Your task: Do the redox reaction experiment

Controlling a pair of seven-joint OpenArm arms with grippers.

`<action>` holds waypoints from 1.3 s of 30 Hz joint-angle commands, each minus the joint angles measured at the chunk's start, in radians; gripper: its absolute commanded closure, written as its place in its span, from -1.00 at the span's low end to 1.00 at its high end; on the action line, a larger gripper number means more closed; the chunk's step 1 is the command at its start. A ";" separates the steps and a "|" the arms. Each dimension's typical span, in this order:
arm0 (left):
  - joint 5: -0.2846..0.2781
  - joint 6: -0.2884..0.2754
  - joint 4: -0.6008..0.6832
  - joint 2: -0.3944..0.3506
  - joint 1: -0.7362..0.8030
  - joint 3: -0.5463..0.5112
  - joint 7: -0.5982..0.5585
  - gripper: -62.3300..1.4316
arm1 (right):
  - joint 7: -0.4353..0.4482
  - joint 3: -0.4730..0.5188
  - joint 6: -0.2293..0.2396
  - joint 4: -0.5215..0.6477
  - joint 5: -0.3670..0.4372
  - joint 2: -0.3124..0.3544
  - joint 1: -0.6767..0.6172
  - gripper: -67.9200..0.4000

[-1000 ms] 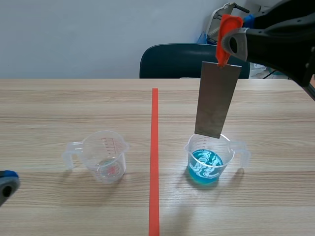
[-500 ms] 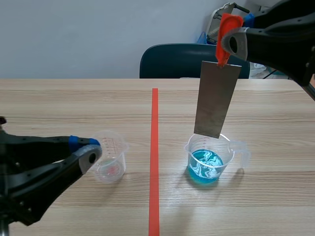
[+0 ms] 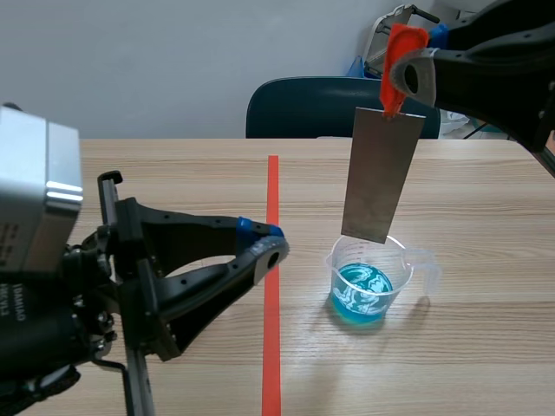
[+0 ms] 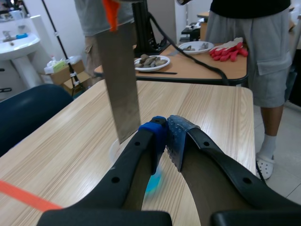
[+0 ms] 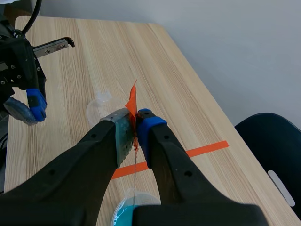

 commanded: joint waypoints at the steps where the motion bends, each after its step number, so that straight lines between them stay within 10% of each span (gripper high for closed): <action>1: -0.016 0.021 -0.010 0.006 -0.019 0.024 -0.002 0.86 | 0.018 0.015 -0.003 0.003 0.014 0.000 0.014 0.97; 16: -0.028 0.174 -0.233 0.126 -0.245 0.286 0.032 0.86 | 0.018 0.015 -0.003 0.003 0.014 0.000 0.014 0.97; 39: -0.149 0.277 -0.296 0.235 -0.359 0.371 0.136 0.86 | 0.019 0.015 -0.003 0.003 0.014 0.000 0.014 0.97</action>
